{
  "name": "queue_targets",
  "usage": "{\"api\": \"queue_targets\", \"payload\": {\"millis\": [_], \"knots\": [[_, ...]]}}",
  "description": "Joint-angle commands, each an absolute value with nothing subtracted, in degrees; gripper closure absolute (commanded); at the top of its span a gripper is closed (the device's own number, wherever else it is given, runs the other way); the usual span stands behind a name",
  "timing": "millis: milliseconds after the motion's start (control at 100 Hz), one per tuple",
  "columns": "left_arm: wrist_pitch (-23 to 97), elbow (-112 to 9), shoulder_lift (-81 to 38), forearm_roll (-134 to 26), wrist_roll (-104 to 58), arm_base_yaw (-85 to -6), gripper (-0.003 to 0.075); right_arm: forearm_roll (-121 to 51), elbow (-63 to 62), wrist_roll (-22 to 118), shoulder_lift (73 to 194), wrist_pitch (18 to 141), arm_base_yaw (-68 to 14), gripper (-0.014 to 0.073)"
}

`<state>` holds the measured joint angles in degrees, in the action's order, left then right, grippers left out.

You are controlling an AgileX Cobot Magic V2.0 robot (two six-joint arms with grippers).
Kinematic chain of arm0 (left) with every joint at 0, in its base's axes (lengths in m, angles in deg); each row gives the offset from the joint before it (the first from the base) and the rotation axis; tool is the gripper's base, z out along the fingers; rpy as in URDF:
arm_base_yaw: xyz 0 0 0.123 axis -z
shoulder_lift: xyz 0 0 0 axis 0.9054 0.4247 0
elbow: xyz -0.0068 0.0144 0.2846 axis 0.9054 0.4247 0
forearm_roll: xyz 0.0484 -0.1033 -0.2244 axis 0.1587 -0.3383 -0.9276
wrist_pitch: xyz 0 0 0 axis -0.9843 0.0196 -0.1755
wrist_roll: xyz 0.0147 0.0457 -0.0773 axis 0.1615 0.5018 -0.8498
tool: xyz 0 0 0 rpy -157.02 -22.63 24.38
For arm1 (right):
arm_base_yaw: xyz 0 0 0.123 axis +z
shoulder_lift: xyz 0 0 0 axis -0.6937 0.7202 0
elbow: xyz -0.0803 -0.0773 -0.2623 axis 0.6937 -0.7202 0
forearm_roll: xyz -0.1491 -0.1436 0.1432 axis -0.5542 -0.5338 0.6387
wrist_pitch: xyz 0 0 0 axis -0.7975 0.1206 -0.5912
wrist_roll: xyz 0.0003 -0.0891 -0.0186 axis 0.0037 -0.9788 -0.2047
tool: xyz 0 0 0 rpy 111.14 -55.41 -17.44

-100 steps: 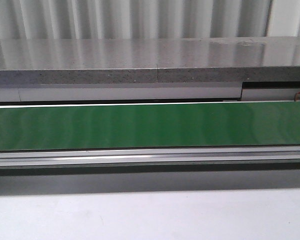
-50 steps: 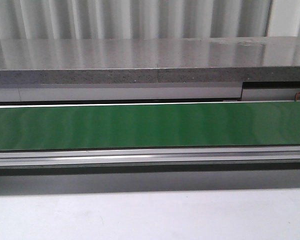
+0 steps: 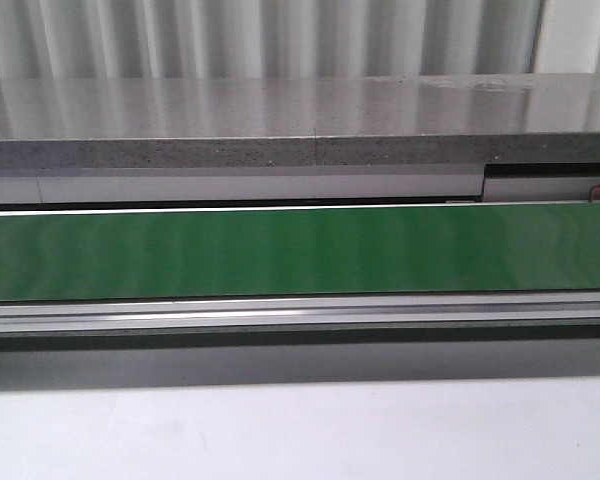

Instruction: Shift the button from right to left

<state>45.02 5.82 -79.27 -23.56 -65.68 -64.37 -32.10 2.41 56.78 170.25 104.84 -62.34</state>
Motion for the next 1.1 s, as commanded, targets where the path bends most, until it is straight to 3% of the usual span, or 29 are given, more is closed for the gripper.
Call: {"api": "queue_targets", "payload": {"millis": [0, 420, 810, 1090], "knots": [[49.9, 7.22, -81.28, -23.86, -66.13, -63.84, 0.074, -31.7, 4.17, 56.84, 166.06, 103.18, -62.39, -0.0013], [49.9, 7.22, -81.28, -23.86, -66.13, -63.84, 0.074, -31.7, 2.88, 54.61, 147.45, 102.1, -62.27, -0.001], [49.9, 7.22, -81.28, -23.86, -66.13, -63.84, 0.074, -31.7, -10.97, 50.72, 125.05, 95.0, -62.13, -0.001], [49.9, 7.22, -81.28, -23.86, -66.13, -63.84, 0.074, -31.7, -17.63, 49.28, 115.03, 95.6, -55.16, 0.0006]]}}
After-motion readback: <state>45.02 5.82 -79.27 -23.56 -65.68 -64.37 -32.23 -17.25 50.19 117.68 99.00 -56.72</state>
